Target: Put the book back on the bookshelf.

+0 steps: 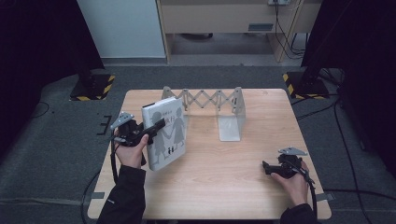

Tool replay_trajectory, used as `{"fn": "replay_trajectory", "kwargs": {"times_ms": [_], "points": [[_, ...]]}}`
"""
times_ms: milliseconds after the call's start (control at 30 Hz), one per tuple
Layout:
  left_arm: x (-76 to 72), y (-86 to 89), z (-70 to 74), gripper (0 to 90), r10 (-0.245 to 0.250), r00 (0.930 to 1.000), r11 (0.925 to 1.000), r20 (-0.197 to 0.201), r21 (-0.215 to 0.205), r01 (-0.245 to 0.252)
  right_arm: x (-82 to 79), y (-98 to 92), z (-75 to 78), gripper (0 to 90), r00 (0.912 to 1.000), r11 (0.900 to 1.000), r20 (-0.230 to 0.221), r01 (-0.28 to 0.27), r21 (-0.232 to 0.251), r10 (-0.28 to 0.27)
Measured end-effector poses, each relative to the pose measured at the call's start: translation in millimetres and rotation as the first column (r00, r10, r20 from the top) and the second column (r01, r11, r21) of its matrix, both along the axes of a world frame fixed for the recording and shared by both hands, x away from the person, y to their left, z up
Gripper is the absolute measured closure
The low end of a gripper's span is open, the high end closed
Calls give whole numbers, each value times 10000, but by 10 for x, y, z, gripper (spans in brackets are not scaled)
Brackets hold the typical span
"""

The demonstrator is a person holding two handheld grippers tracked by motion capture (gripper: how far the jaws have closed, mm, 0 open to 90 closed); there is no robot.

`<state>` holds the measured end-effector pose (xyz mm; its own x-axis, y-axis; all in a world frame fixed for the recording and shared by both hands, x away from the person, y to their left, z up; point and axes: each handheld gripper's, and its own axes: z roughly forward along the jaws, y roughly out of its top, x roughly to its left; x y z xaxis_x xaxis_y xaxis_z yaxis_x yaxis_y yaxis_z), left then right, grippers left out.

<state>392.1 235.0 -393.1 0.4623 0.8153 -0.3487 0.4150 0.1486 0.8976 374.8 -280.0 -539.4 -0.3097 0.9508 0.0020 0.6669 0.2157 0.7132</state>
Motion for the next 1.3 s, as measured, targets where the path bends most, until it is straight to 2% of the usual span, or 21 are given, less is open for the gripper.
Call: {"fn": "replay_trajectory", "kwargs": {"times_ms": [133, 333, 567, 700, 967, 1067, 1200, 1300], "points": [[94, 17, -5, 522, 257, 9997, 9996, -41, 134, -257, 0, 1, 0, 40, 10000, 10000, 3, 13, 7, -13], [218, -34, 3, 522, 568, 9983, 9975, 120, 403, -573, 1, 2, 1, 39, 10000, 10000, -13, 24, 17, -24], [346, -80, -28, 522, 825, 9965, 9963, 105, 229, -827, 1, 2, 0, 39, 10000, 10000, -2, 16, 8, -16], [406, -125, -42, 521, 1036, 9944, 9932, 211, 517, -1045, 1, 1, 0, 39, 10000, 10000, 0, 12, 5, -12], [494, -201, -50, 522, 1157, 9927, 9909, 328, 650, -1177, 1, 2, 1, 39, 10000, 10000, -12, 26, 16, -26], [535, -226, -81, 521, 1158, 9930, 9910, 237, 643, -1171, 1, 2, 0, 39, 10000, 10000, -3, 17, 7, -17], [580, -281, -139, 521, 1218, 9923, 9883, 233, 897, -1234, 1, 1, 0, 39, 10000, 10000, 0, 11, 3, -11], [607, -301, -169, 522, 1242, 9920, 9877, 215, 930, -1257, 1, 1, 0, 39, 10000, 10000, 0, 13, 5, -13]]}}
